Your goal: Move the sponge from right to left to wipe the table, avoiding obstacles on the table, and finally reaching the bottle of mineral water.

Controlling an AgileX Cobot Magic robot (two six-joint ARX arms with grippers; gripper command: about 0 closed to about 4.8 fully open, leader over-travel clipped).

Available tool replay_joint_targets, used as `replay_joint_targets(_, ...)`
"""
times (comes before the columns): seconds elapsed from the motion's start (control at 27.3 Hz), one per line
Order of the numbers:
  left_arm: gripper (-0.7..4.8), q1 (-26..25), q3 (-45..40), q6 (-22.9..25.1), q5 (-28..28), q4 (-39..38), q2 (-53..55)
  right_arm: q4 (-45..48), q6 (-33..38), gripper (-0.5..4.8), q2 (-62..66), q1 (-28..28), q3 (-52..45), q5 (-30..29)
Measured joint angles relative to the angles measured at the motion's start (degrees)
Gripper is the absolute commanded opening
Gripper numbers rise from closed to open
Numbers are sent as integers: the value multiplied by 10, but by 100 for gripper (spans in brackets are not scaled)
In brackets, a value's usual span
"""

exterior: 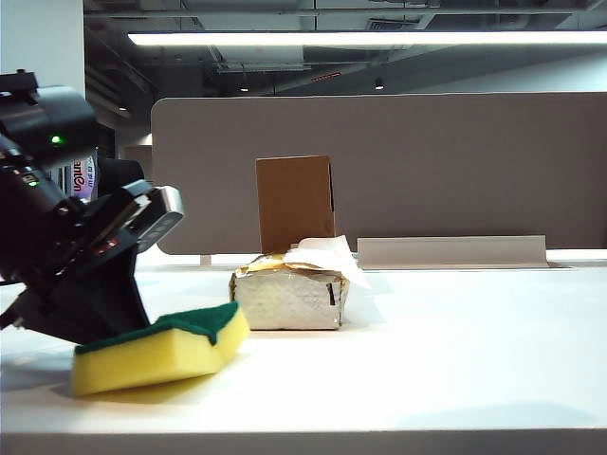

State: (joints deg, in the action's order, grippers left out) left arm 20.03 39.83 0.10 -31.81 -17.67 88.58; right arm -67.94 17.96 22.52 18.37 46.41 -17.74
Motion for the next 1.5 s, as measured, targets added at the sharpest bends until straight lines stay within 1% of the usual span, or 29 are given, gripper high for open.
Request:
replay_joint_targets(0.11, -6, -3, 1, 16, 4, -6, -1, 0, 0, 229, 0, 0, 0, 0)
replay_joint_targets(0.26, -6, -6, 1, 22, 5, -6, -1, 0, 0, 229, 0, 0, 0, 0)
replay_joint_targets(0.37, -6, -24, 1, 25, 5, -12, -2, 3, 0, 229, 0, 0, 0, 0)
replay_joint_targets(0.51, -6, -74, 2, 53, 1, -31, -4, 13, 0, 229, 0, 0, 0, 0)
replay_joint_targets(0.62, -6, -129, 3, 81, -7, -51, -4, 13, 0, 229, 0, 0, 0, 0)
replay_joint_targets(0.7, -6, -146, 3, 96, -8, -58, -5, 13, 0, 229, 0, 0, 0, 0)
replay_joint_targets(0.77, -6, -190, 4, 124, -15, -75, -5, 16, 0, 229, 0, 0, 0, 0)
replay_joint_targets(0.81, -6, -202, 4, 126, -16, -77, -5, 16, 0, 229, 0, 0, 0, 0)
replay_joint_targets(0.84, -6, -227, 4, 135, -19, -83, -6, 17, 0, 229, 0, 0, 0, 0)
replay_joint_targets(0.88, -6, -242, 4, 139, -21, -86, -6, 17, 0, 229, 0, 0, 0, 0)
replay_joint_targets(0.99, -6, -289, 4, 165, -23, -98, -6, 17, 0, 229, 0, 0, 0, 0)
replay_joint_targets(1.13, -6, -364, 4, 177, -29, -112, -6, 17, 0, 229, 0, 0, 0, 0)
replay_joint_targets(1.32, -6, -440, 3, 186, -40, -120, -5, 17, 0, 229, 0, 0, 0, 0)
replay_joint_targets(1.5, -6, -449, 3, 187, -40, -120, -6, 30, 0, 229, 0, 0, 0, 0)
